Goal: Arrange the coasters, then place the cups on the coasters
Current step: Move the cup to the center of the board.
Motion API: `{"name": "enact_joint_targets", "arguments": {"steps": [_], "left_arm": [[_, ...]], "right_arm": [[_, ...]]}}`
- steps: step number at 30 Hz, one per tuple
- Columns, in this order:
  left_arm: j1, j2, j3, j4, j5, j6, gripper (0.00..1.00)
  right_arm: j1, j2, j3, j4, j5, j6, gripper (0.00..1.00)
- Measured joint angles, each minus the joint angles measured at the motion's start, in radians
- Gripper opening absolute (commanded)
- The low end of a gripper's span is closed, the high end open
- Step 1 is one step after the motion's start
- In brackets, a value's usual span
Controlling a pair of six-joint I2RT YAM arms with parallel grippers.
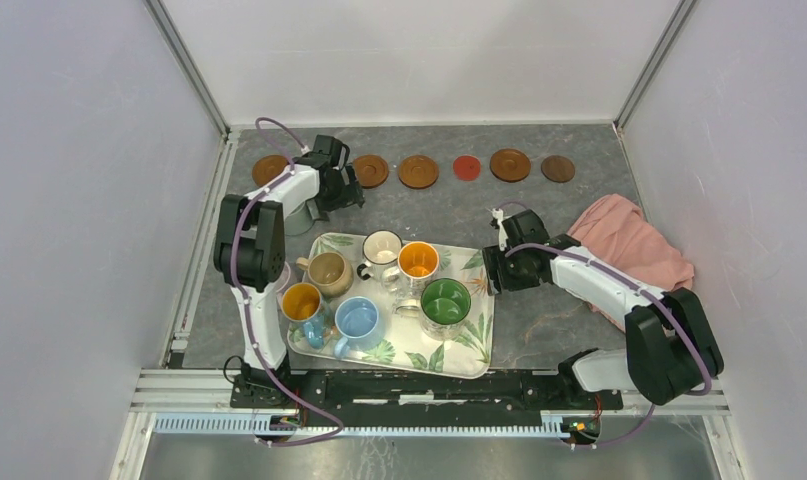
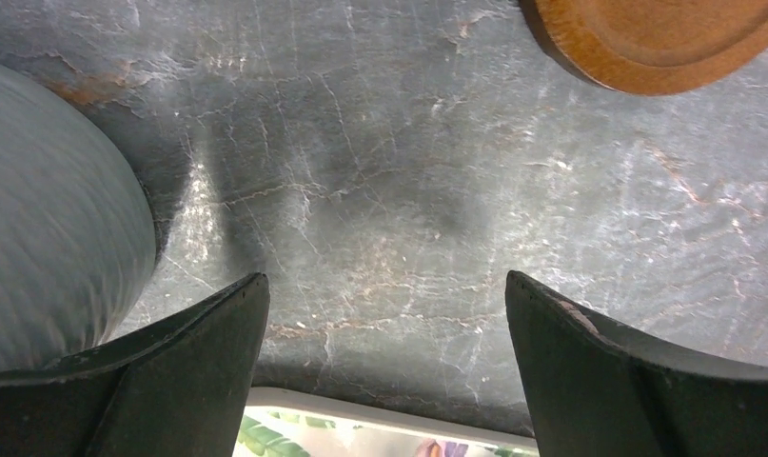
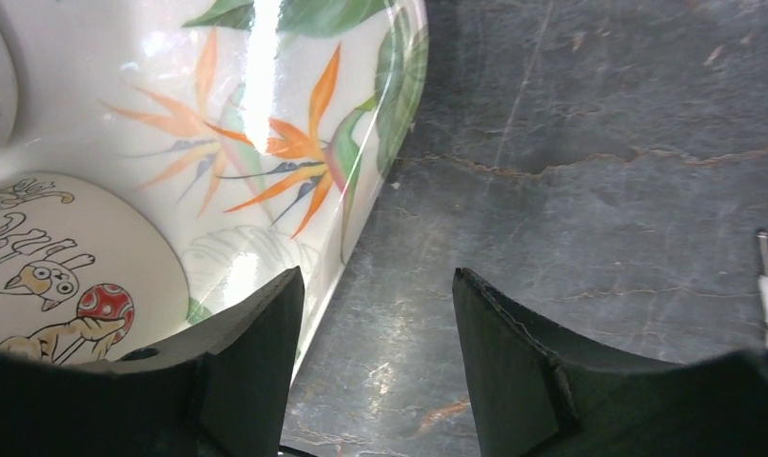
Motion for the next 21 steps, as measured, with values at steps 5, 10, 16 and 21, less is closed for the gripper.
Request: {"name": "enact_joint_targets", "arguments": {"steps": [5, 10, 16, 21], "left_arm": [[-0.016, -0.053, -0.003, -0.002, 0.011, 0.0, 1.0], [-0.051, -0.159, -0.022, -0.007, 0.025, 0.0, 1.0], [-0.09, -0.327, -0.077, -0.029, 0.028, -0.001, 1.0], [-0.116, -0.425, -0.109, -0.065, 0.031, -0.003, 1.0]], "right_arm": [[0.017, -0.001, -0.034, 0.026, -0.041, 0.013, 0.55], [0.027, -0.021, -0.095, 0.058, -0.069, 0.045, 0.41], [0.07, -0.084, -0.169, 0.119, -0.093, 0.116, 0.2], [0.089, -0.121, -0.196, 0.136, -0.068, 0.198, 0.06]]}}
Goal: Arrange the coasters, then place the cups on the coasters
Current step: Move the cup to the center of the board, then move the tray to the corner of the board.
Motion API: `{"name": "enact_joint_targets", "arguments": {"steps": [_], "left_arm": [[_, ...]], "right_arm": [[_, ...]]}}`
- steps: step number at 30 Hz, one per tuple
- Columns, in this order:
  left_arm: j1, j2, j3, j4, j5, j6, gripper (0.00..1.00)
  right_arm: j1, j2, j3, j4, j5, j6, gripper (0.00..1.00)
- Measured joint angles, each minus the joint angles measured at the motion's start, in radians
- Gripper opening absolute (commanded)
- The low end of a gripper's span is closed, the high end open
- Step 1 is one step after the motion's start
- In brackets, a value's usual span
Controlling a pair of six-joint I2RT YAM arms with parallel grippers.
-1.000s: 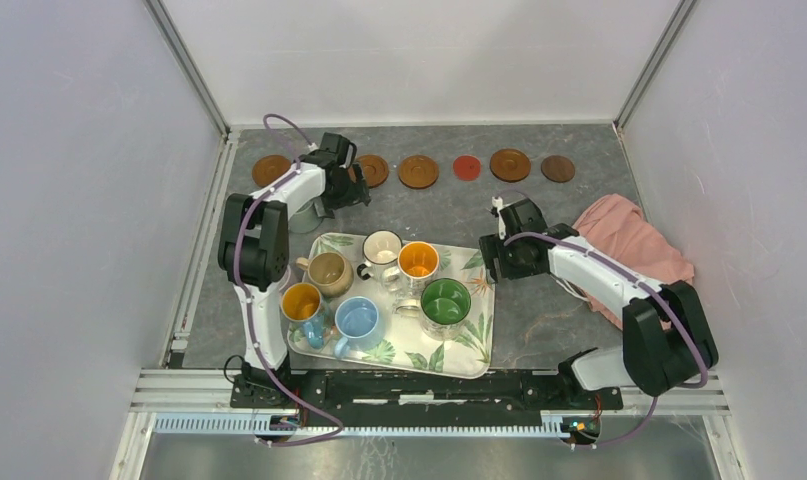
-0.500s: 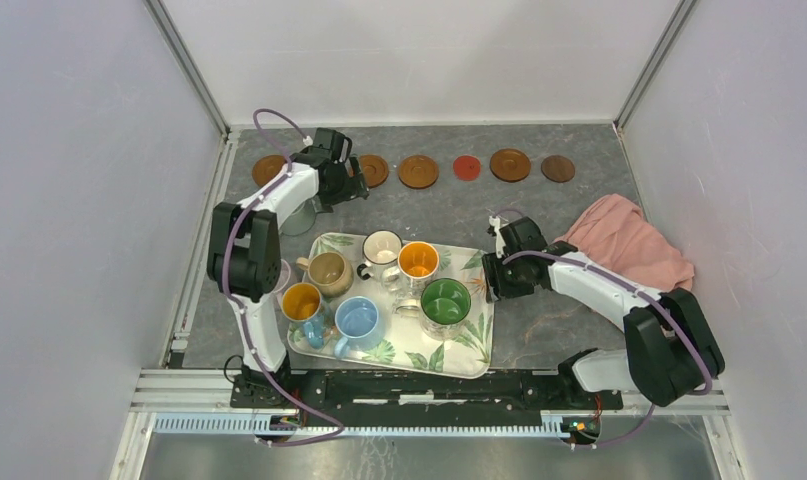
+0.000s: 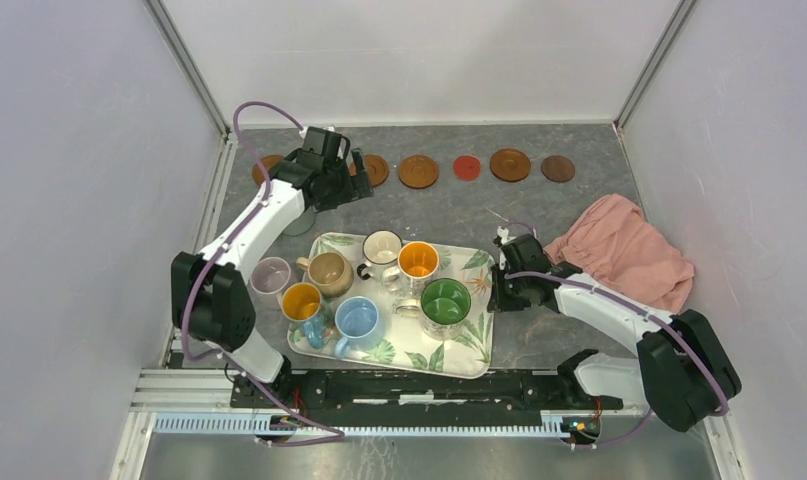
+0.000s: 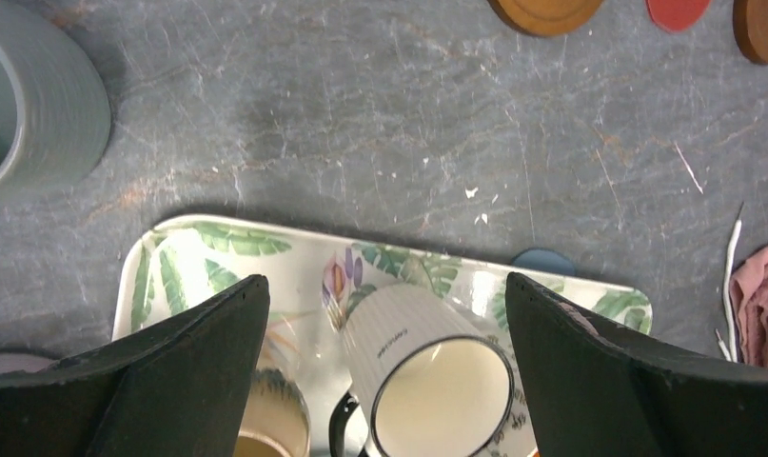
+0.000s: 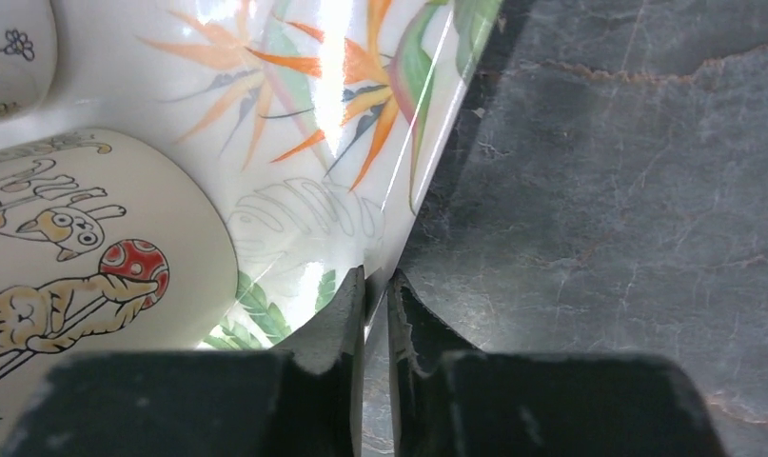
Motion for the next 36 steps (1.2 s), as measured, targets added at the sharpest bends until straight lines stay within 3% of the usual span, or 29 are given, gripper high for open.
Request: {"name": "enact_joint_targets", "arguments": {"steps": [2, 13, 26, 36], "left_arm": [[-0.005, -0.028, -0.016, -0.014, 0.005, -0.007, 1.0], [-0.009, -0.151, -0.068, -0.068, 0.031, -0.029, 1.0], [-0.009, -0.176, -0.086, -0.072, 0.057, -0.028, 1.0], [-0.009, -0.176, -0.086, -0.077, 0.074, -0.028, 1.0]], "right_arm": [[0.003, -0.012, -0.009, 0.006, 0.008, 0.035, 0.0], [0.103, -0.021, -0.025, 0.052, 0.1, 0.233, 0.0], [0.352, 0.129, 0.053, 0.15, 0.124, 0.464, 0.0], [0.406, 0.247, 0.142, 0.18, 0.103, 0.51, 0.0]]}}
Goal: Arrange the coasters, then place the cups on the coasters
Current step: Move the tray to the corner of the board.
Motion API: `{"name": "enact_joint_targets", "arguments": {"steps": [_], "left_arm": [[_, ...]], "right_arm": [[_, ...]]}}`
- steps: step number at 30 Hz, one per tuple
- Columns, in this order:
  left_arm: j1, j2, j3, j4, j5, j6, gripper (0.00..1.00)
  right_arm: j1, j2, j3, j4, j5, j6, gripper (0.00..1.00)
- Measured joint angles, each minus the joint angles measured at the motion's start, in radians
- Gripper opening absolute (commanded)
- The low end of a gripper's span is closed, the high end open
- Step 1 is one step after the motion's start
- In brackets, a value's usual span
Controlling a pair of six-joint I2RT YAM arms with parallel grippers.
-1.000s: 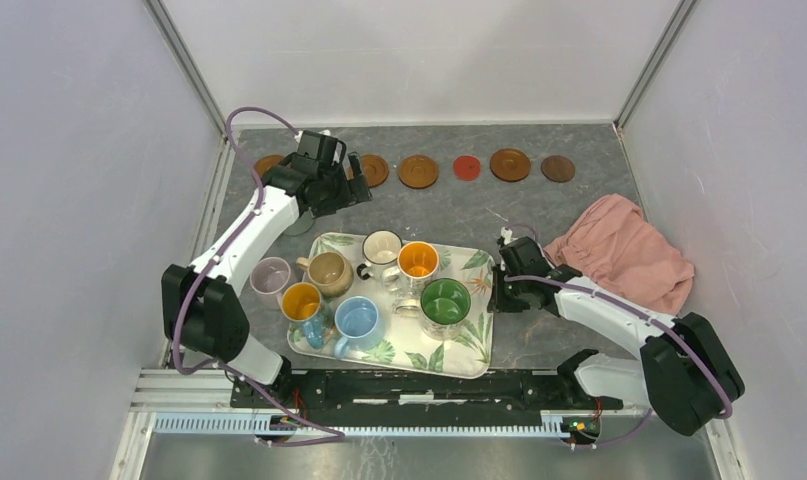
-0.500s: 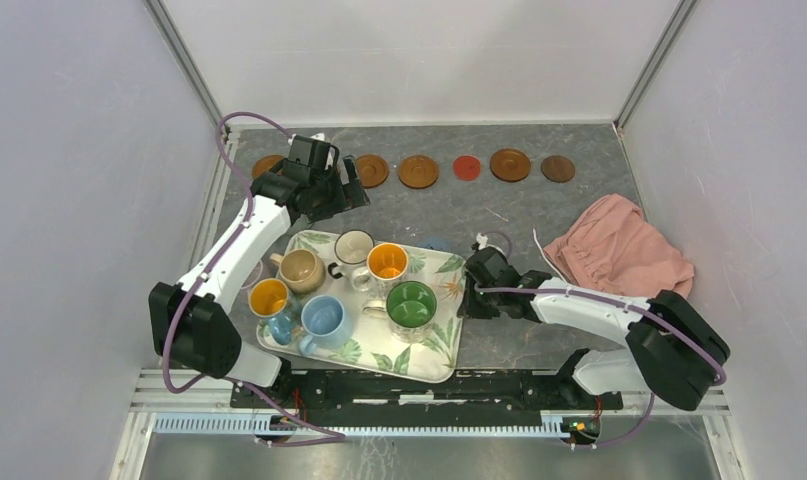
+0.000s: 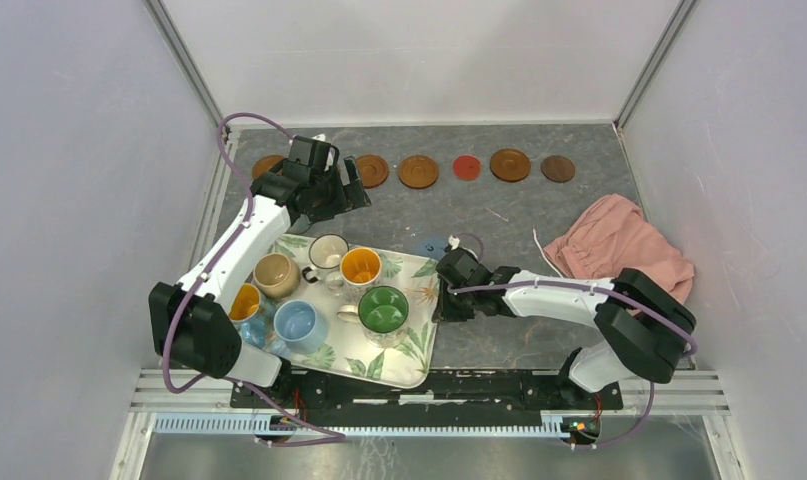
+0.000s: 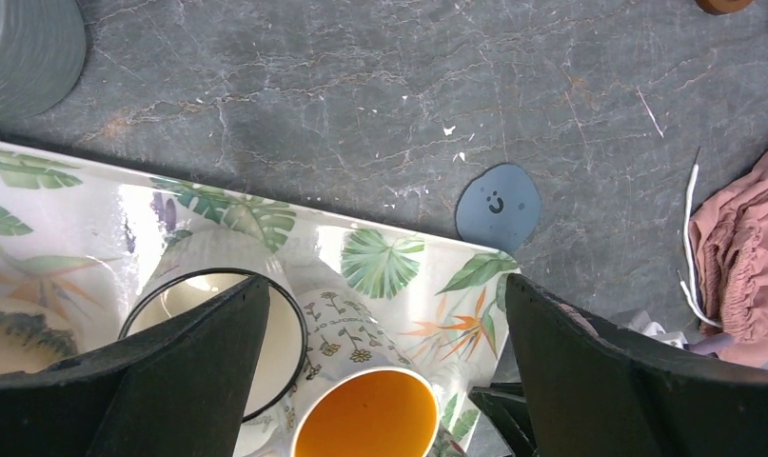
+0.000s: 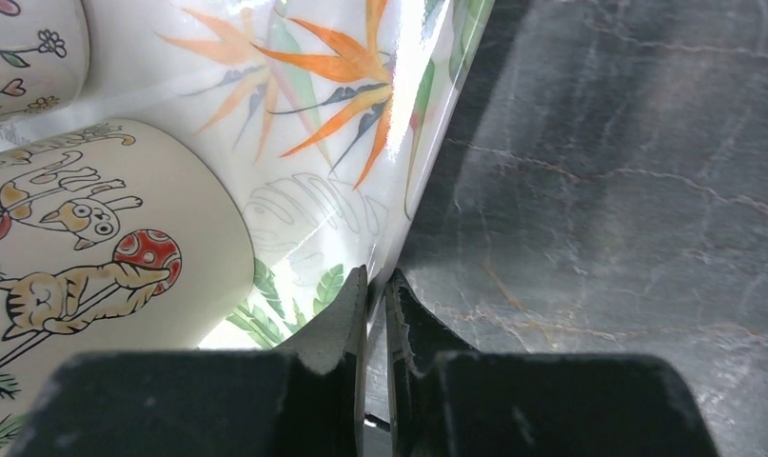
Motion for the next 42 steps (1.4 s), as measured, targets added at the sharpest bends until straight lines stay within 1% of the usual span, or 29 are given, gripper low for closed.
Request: {"name": "enact_joint_targets", "arguments": {"steps": [1, 2, 3, 4, 8, 10, 15, 18, 23, 26, 34, 42], "left_arm": [[0.0, 0.0, 0.0, 0.0, 0.0, 0.0, 1.0], [0.0, 0.0, 0.0, -0.001, 0.0, 0.0, 1.0], [0.0, 0.0, 0.0, -0.002, 0.001, 0.0, 1.0], [0.0, 0.002, 0.0, -0.005, 0.003, 0.0, 1.0], [0.0, 0.008, 0.0, -0.008, 0.009, 0.0, 1.0], [0.0, 0.011, 0.0, -0.011, 0.015, 0.001, 1.0], [0.0, 0.014, 0.0, -0.014, 0.034, 0.001, 1.0], [0.0, 0.016, 0.003, -0.018, 0.037, 0.001, 1.0], [0.0, 0.02, 0.019, -0.039, 0.053, 0.001, 1.0], [-0.002, 0.02, 0.032, -0.05, 0.055, 0.001, 1.0], [-0.002, 0.014, 0.037, -0.059, 0.053, 0.002, 1.0], [-0.003, -0.015, -0.013, -0.059, 0.053, 0.001, 1.0]], "right_arm": [[0.002, 0.009, 0.009, -0.003, -0.003, -0.002, 0.03], [0.005, 0.019, 0.019, -0.006, -0.004, -0.005, 0.08], [0.006, 0.028, 0.031, -0.013, -0.004, -0.012, 0.15], [0.008, 0.034, 0.04, -0.02, -0.003, -0.019, 0.25], [-0.005, 0.029, 0.076, -0.057, -0.003, -0.078, 0.49], [-0.026, 0.016, 0.116, -0.088, 0.006, -0.127, 0.59], [-0.127, 0.011, 0.252, -0.144, 0.066, -0.241, 0.82], [-0.167, 0.072, 0.401, -0.185, 0.126, -0.31, 0.92], [-0.175, 0.25, 0.631, -0.219, 0.186, -0.399, 0.98], [-0.178, 0.342, 0.703, -0.243, 0.21, -0.44, 0.98], [-0.202, 0.454, 0.727, -0.295, 0.225, -0.491, 0.98], [-0.212, 0.479, 0.722, -0.289, 0.223, -0.501, 0.98]]}}
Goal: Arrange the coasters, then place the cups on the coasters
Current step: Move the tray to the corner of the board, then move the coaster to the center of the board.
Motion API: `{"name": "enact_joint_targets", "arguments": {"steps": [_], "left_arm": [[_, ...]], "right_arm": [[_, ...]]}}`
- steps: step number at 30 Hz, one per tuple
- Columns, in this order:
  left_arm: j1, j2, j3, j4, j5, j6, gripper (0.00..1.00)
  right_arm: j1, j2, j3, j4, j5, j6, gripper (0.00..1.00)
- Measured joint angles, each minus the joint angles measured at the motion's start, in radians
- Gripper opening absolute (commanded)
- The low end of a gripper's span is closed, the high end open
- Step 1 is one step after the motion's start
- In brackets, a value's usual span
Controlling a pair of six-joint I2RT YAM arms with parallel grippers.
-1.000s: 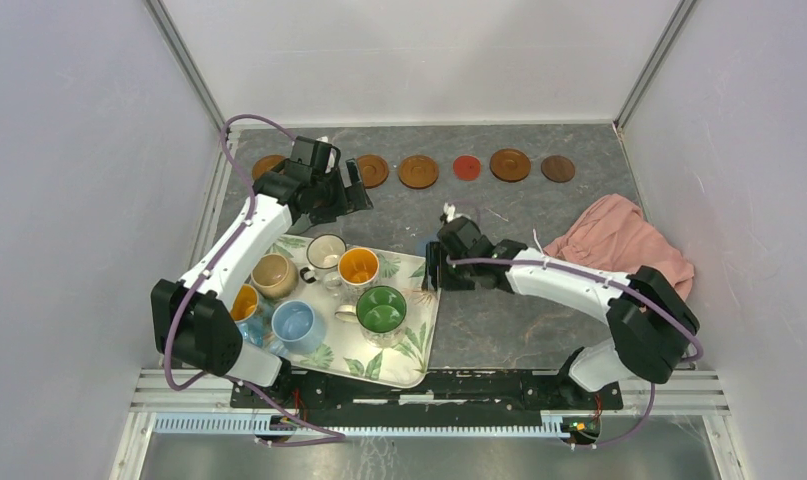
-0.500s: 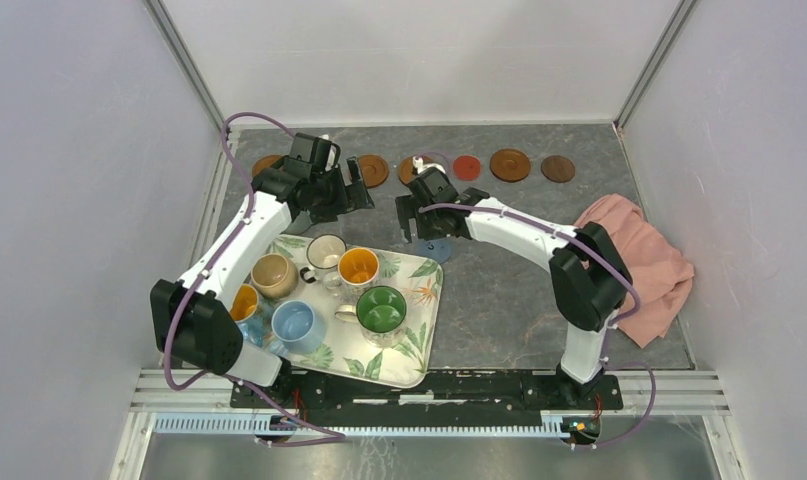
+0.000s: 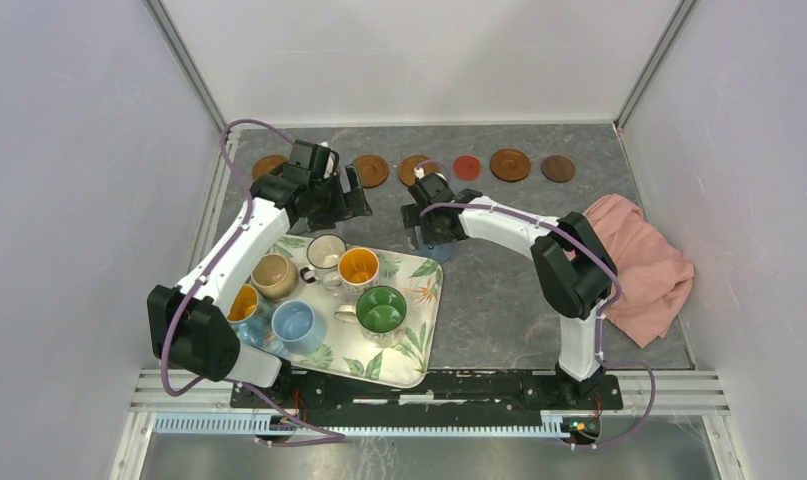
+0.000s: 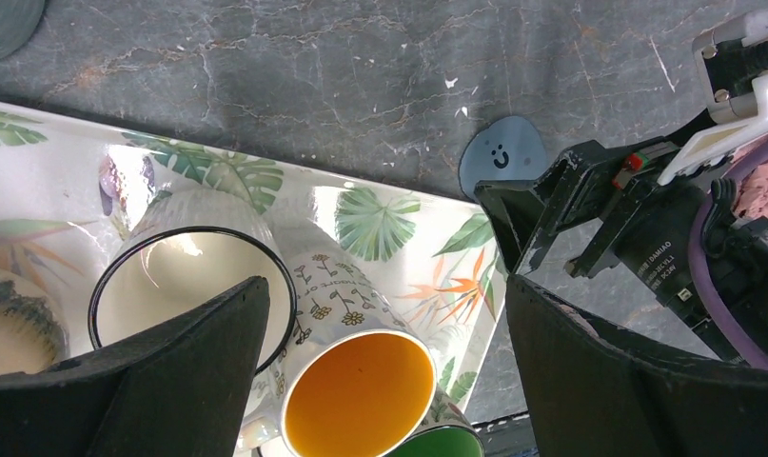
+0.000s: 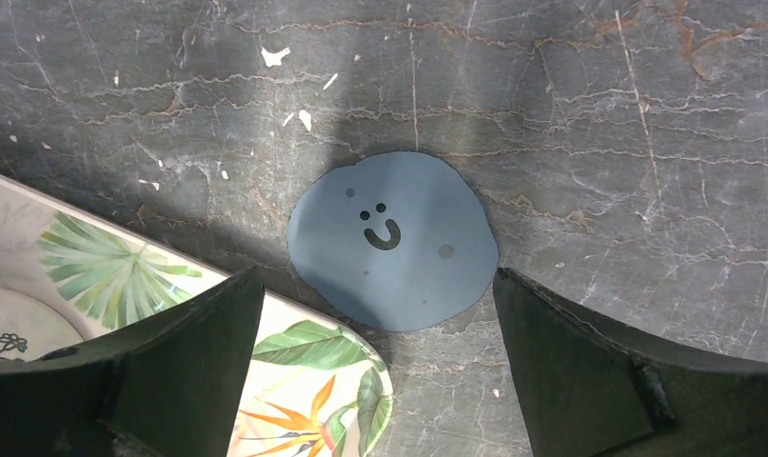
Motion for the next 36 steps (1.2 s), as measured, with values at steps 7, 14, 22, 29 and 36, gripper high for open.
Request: {"name": "enact_joint_targets", "arguments": {"steps": [7, 14, 22, 29, 36], "left_arm": [[-0.002, -0.003, -0.024, 0.003, 0.0, 0.0, 1.0], [-0.002, -0.02, -0.07, 0.011, -0.002, 0.0, 1.0], [-0.003, -0.043, -0.107, 0.029, -0.002, 0.0, 1.0], [-0.003, -0.042, -0.112, 0.034, -0.001, 0.001, 1.0], [-0.004, -0.041, -0.112, 0.042, 0.0, 0.033, 1.0]], "right_arm": [[-0.005, 0.031, -0.008, 0.015, -0.014, -0.004, 0.98], [-0.006, 0.045, -0.038, 0.044, -0.001, -0.014, 0.98], [-0.003, 0.044, -0.056, 0.076, 0.028, -0.031, 0.95], [-0.027, 0.011, -0.129, 0.165, 0.031, -0.032, 0.95], [-0.117, 0.001, -0.148, 0.194, 0.04, -0.034, 0.96]]}}
